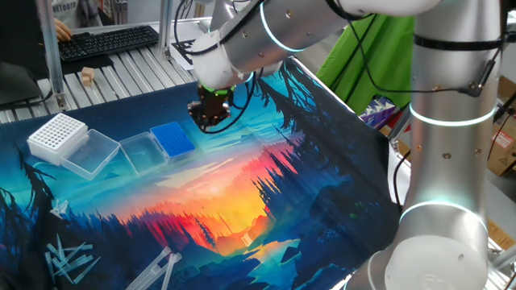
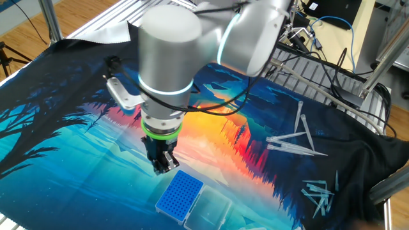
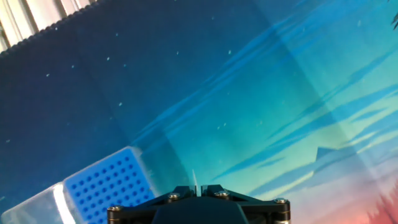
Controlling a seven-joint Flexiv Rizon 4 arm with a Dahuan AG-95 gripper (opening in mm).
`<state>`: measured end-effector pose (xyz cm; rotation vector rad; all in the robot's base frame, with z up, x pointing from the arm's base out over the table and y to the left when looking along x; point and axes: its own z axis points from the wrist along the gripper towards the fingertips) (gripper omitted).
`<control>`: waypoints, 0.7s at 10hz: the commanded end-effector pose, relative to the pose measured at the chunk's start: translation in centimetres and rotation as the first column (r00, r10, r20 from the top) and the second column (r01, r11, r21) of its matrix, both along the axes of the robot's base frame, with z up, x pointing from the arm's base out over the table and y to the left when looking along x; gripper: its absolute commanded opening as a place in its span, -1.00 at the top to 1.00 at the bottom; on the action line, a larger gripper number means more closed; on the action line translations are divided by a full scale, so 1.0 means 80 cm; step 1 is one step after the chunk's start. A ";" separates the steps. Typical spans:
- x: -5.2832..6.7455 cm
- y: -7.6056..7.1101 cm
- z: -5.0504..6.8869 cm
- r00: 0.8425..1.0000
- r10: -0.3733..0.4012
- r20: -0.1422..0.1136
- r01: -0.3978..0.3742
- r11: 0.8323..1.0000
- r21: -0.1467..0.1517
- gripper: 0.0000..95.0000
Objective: Insert a small pipette tip into the holder for small pipette tips
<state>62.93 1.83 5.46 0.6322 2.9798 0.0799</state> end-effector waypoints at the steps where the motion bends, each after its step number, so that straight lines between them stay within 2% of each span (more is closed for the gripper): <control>1: -0.005 0.008 0.006 0.999 -0.022 -0.041 0.023 0.999 0.024 1.00; 2: -0.008 0.013 0.010 0.997 -0.037 -0.061 0.039 0.998 0.040 1.00; 4: -0.011 0.019 0.014 0.996 -0.045 -0.081 0.049 0.998 0.048 1.00; 5: -0.014 0.025 0.017 0.993 -0.054 -0.105 0.061 0.996 0.059 1.00; 6: -0.015 0.027 0.018 0.992 -0.061 -0.114 0.069 0.995 0.067 1.00; 7: -0.019 0.032 0.019 0.989 -0.074 -0.128 0.086 0.992 0.089 1.00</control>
